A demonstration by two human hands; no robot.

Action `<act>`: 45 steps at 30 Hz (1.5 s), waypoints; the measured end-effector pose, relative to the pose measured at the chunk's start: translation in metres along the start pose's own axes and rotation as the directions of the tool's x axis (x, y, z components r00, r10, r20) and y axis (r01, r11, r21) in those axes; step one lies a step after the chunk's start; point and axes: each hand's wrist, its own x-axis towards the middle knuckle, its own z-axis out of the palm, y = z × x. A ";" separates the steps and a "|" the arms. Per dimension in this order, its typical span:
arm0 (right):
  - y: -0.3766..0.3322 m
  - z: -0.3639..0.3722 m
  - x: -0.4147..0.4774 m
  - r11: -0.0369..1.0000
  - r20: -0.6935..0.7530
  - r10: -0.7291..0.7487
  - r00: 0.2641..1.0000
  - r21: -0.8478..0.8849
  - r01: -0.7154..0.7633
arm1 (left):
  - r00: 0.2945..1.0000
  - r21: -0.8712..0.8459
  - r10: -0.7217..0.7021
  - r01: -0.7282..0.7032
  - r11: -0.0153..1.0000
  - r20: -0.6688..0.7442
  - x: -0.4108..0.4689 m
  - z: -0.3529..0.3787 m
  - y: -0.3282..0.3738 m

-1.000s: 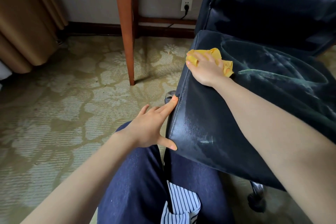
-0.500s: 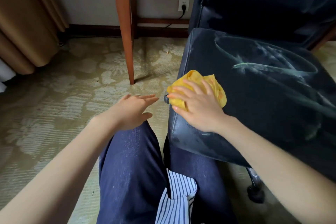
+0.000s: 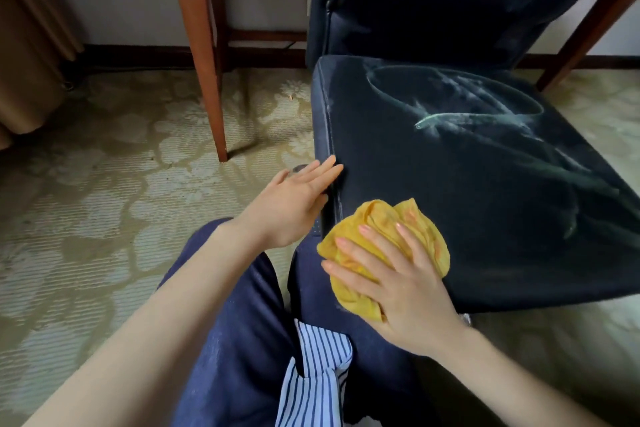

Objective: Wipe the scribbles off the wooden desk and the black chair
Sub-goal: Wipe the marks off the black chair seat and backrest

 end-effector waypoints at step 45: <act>0.075 -0.004 0.158 0.990 0.267 -0.011 0.964 0.141 -0.028 | 0.952 -0.027 -0.177 0.175 0.984 -0.249 -0.038 0.067 0.048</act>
